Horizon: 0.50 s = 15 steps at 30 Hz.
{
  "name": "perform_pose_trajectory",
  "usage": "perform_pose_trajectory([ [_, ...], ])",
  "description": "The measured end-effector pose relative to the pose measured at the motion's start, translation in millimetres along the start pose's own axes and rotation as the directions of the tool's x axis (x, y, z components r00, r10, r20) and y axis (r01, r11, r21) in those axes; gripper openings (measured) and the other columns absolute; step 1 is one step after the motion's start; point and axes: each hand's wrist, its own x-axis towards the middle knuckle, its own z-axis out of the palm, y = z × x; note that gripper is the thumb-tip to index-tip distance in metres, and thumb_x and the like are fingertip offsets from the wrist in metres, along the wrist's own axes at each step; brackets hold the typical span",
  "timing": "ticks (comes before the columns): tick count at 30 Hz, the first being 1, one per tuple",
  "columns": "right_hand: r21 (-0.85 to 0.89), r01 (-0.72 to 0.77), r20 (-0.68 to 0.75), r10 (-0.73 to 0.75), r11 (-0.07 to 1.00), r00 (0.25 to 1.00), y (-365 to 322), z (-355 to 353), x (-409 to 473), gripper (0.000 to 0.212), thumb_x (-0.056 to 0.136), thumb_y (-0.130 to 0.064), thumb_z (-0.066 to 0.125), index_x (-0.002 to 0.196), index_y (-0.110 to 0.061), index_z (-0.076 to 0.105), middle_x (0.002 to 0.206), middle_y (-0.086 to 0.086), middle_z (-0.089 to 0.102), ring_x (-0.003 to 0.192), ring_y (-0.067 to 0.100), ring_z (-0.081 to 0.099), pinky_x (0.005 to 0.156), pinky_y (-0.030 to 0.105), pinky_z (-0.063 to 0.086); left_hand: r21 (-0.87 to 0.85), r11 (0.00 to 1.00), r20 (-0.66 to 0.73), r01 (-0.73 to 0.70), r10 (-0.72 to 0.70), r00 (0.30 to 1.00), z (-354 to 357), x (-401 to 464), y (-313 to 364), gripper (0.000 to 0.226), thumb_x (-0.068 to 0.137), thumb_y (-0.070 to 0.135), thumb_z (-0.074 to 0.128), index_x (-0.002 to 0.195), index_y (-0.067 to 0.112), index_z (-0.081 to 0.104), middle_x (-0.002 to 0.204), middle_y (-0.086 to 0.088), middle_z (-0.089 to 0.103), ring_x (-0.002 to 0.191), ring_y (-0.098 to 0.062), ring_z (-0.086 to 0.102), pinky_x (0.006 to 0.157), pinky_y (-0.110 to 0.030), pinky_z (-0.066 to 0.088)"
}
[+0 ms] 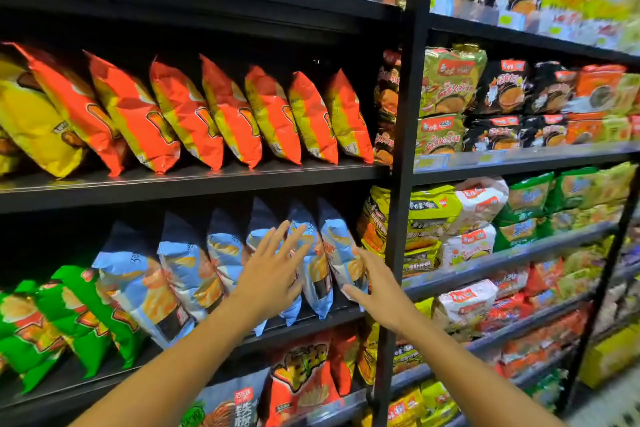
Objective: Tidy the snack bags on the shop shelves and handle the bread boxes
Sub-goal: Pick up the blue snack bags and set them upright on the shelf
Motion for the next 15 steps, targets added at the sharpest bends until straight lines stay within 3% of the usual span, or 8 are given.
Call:
perform_pose_trajectory([
  [2,0.061,-0.002,-0.074,0.007,0.998,0.997,7.1,10.8,15.3,0.084,0.099,-0.045,0.065,0.163,-0.028,0.014,0.167,-0.008,0.018,0.155,0.010,0.018,0.127,0.039,0.024,-0.001,0.999,0.070,0.048,-0.047,0.996,10.7,9.7,3.5,0.073,0.083,0.044,0.075,0.147,0.016,0.055,0.161,-0.014,0.041,0.150,-0.043,0.034,0.123,-0.051,0.009],
  [4,0.091,-0.016,-0.114,0.026,0.996,0.993,12.5,26.3,31.0,0.089,0.099,-0.042,0.067,0.164,-0.024,0.009,0.169,-0.004,0.014,0.157,0.013,0.013,0.128,0.039,0.020,0.034,0.998,0.116,0.046,-0.050,0.992,23.2,13.3,7.1,0.074,0.087,0.045,0.070,0.152,0.017,0.049,0.166,-0.014,0.032,0.154,-0.044,0.021,0.125,-0.054,0.005],
  [7,0.160,-0.014,-0.197,0.046,0.987,0.979,22.2,46.3,47.9,0.095,0.096,-0.039,0.071,0.164,-0.023,0.005,0.170,-0.003,0.012,0.155,0.011,0.012,0.124,0.028,0.017,0.050,0.997,0.144,0.064,-0.071,0.987,39.3,16.7,10.3,0.076,0.091,0.047,0.065,0.158,0.019,0.040,0.169,-0.012,0.025,0.156,-0.045,0.009,0.125,-0.057,0.008],
  [10,0.194,-0.093,-0.201,0.132,0.977,0.971,37.2,58.4,60.1,0.103,0.094,-0.041,0.074,0.165,-0.024,0.001,0.172,-0.003,0.009,0.156,0.016,0.014,0.125,0.038,0.023,0.059,0.992,0.157,0.112,-0.120,0.980,43.6,14.9,14.0,0.076,0.093,0.047,0.062,0.159,0.020,0.036,0.169,-0.010,0.024,0.156,-0.046,0.010,0.127,-0.057,0.013],
  [15,0.199,-0.123,-0.259,0.173,0.972,0.950,52.1,64.2,73.4,0.076,0.099,-0.040,0.066,0.161,-0.024,0.025,0.161,-0.002,0.040,0.145,0.022,0.043,0.111,0.043,0.046,0.016,0.992,0.145,0.123,-0.124,0.982,50.2,13.1,13.8,0.075,0.091,0.040,0.065,0.158,0.022,0.037,0.170,-0.011,0.022,0.155,-0.044,0.016,0.124,-0.058,0.023],
])
